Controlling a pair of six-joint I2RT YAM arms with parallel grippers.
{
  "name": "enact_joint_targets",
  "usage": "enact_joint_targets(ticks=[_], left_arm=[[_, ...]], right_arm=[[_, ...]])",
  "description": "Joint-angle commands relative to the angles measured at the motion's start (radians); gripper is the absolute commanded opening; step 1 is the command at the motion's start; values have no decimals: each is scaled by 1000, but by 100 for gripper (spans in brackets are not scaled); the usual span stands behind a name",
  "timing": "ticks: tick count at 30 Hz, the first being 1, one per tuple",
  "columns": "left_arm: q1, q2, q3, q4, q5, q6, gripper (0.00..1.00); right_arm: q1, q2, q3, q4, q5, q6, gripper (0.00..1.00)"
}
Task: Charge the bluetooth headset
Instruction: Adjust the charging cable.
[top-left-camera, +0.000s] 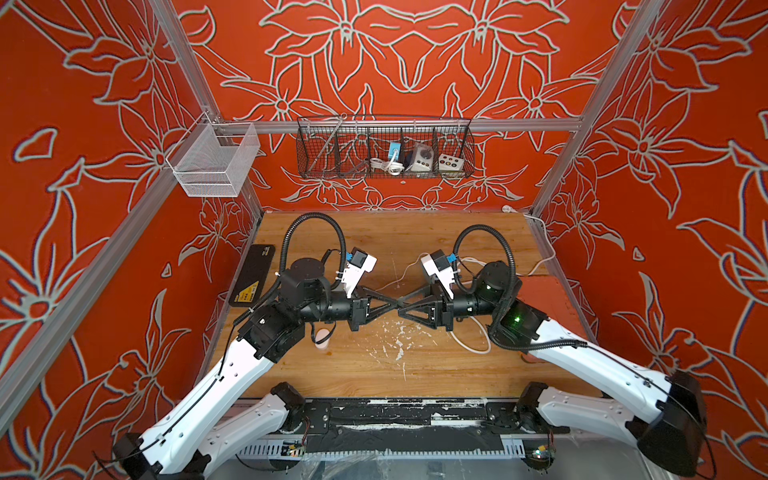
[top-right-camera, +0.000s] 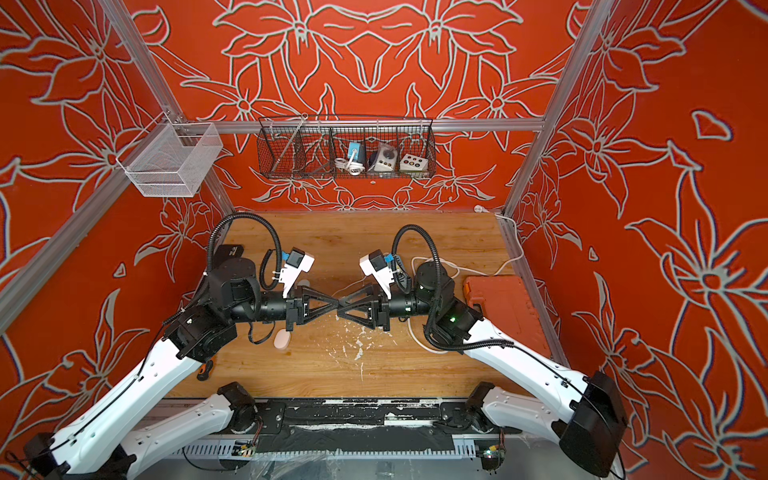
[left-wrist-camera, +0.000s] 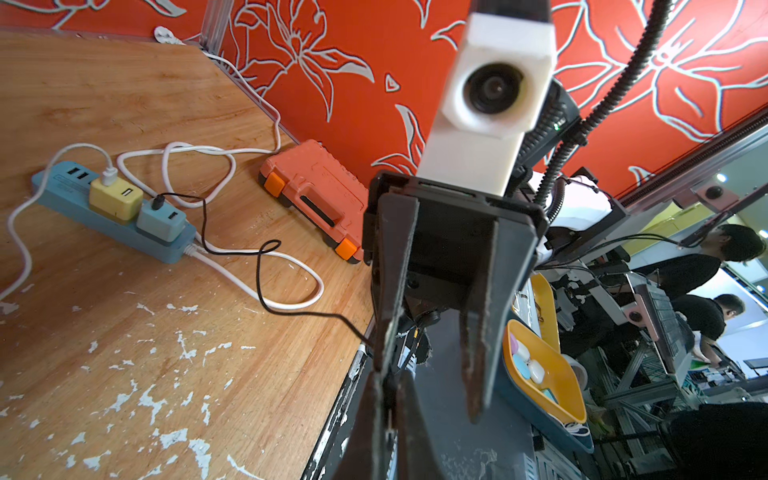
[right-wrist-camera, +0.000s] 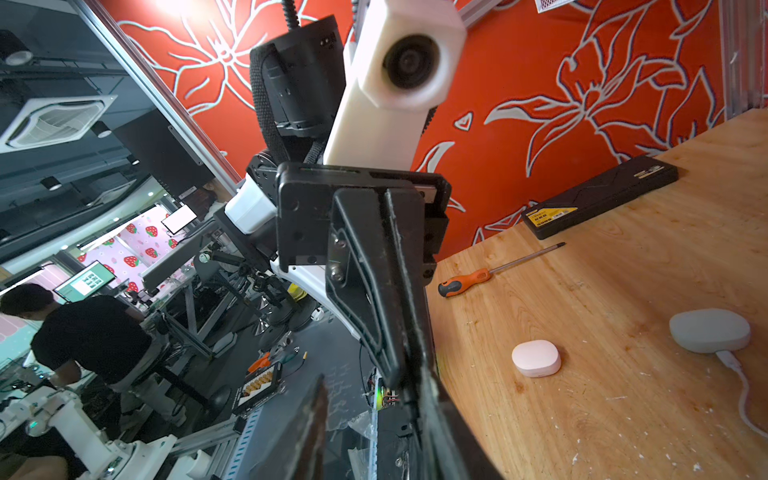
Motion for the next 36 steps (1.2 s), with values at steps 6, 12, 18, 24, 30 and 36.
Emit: enact_joint_targets(ticks=[6,12,18,24,30,36], left_arm=[[19,-32,-11,80,8,-35,0],[19,-30,-30,118,39,-67,0],[19,-33,-45,134,34,-77,0],[20,-36,-48,133,36,-73,0],[21,-46,-48,121,31,-68,0],[26,-51,-47,104,22,-66,18]], right_arm=[[17,10,-7,-4,-1,-26,46],[21,18,-5,14,20,-29,40],[24,16,-1,52,15,-7,19],[24,3,-6,40,44,-13,3],[25,-1,3,7,70,-28,0],[22,-6,26,-101,88,-85,0]])
